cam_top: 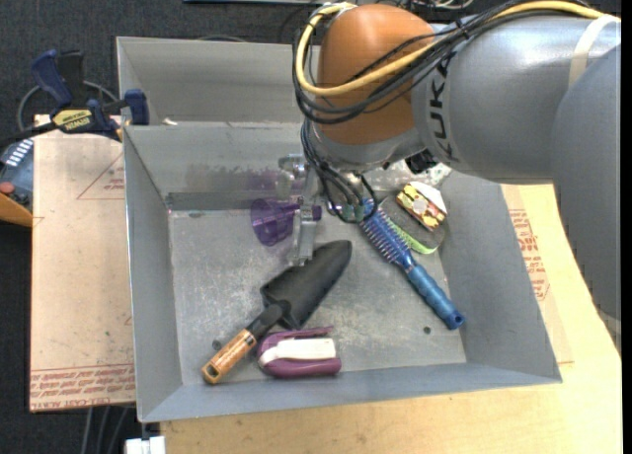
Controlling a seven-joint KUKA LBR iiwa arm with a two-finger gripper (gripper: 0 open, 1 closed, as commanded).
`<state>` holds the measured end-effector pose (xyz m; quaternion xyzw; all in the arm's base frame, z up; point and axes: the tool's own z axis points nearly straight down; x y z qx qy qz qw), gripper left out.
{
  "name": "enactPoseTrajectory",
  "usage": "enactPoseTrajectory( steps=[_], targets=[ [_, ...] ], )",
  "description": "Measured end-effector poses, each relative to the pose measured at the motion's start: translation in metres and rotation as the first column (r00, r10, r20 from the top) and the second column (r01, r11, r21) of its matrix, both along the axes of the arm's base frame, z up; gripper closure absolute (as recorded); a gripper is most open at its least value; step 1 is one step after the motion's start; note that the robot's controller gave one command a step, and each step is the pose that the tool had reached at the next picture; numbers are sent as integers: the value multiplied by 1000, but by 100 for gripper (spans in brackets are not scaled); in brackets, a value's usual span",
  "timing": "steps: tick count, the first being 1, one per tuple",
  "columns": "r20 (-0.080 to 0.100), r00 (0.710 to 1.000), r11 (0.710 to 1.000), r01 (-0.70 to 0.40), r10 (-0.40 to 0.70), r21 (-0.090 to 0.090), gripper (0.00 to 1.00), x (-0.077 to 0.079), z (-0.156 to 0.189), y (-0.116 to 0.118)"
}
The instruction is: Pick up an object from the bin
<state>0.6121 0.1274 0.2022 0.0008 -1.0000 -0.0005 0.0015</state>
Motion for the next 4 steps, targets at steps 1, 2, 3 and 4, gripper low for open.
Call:
enactPoseTrajectory(
  steps=[1,2,3,4],
  targets=[
    [-3,960,960,-281,281,3,0,-33,-36,26],
    [14,995,995,98,-98,9,0,-21,-102,8],
    [35,992,992,123,-124,20,0,-15,-104,10],
    [39,992,993,120,-120,18,0,-13,-104,10]
  ],
)
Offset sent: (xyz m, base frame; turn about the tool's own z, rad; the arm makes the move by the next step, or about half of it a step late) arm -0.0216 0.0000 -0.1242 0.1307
